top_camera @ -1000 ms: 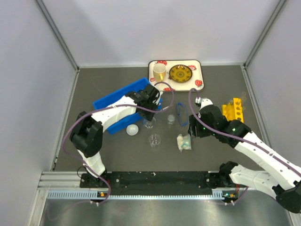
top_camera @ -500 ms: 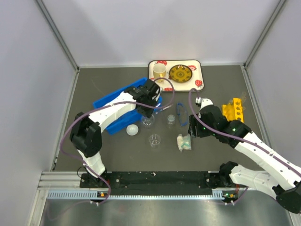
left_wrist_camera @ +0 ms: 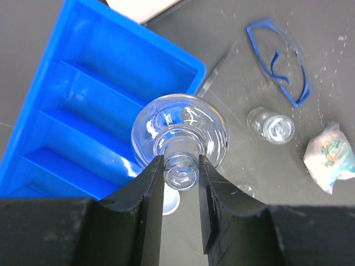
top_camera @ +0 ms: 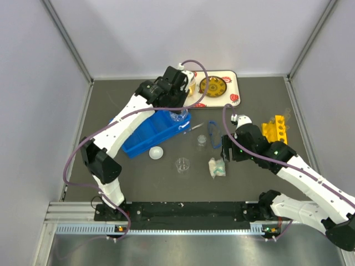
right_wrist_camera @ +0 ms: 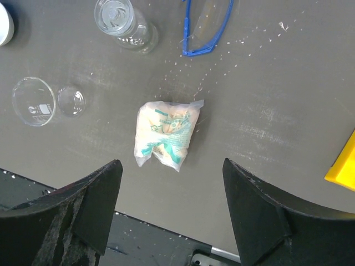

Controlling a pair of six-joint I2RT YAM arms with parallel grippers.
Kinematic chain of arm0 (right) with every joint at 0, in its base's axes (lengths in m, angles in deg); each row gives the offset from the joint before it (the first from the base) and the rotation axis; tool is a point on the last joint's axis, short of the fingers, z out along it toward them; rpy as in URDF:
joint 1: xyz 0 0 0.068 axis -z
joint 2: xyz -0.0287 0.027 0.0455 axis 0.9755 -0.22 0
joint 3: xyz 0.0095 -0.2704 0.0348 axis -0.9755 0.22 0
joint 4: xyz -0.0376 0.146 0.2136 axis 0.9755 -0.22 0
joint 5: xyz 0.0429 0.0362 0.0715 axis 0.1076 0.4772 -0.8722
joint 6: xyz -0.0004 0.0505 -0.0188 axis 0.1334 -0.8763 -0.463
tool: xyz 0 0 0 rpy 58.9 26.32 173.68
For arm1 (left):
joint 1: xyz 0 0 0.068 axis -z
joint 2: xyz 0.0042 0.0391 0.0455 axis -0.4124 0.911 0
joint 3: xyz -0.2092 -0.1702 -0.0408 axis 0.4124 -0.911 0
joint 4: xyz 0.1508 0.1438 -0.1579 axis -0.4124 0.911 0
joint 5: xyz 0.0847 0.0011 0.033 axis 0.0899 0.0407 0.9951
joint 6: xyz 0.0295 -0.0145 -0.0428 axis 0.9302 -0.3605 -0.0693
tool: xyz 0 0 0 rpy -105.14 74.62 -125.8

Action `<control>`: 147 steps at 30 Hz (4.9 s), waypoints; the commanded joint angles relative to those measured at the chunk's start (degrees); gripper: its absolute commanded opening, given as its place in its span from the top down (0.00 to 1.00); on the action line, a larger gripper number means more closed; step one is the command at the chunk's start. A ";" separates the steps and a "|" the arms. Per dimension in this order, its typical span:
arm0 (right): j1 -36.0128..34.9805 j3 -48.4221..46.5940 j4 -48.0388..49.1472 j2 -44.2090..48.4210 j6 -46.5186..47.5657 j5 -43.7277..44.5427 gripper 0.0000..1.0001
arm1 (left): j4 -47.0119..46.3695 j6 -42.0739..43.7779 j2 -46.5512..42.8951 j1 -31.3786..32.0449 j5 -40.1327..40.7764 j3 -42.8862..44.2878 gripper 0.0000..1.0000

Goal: Organize the chemistry lab equipment

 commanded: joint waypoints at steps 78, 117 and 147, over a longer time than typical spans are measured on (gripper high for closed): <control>1.09 -4.04 4.08 -6.82 2.56 -1.32 0.01 | -8.17 9.10 8.52 -14.58 -13.31 7.60 0.46; 1.17 -0.88 -6.21 10.85 -0.78 -2.11 0.01 | -19.33 -6.82 8.67 11.88 -9.70 -13.89 0.01; 1.09 0.09 -5.95 10.15 -1.65 -1.23 0.01 | -16.87 -4.70 17.20 11.35 -3.46 -10.27 0.05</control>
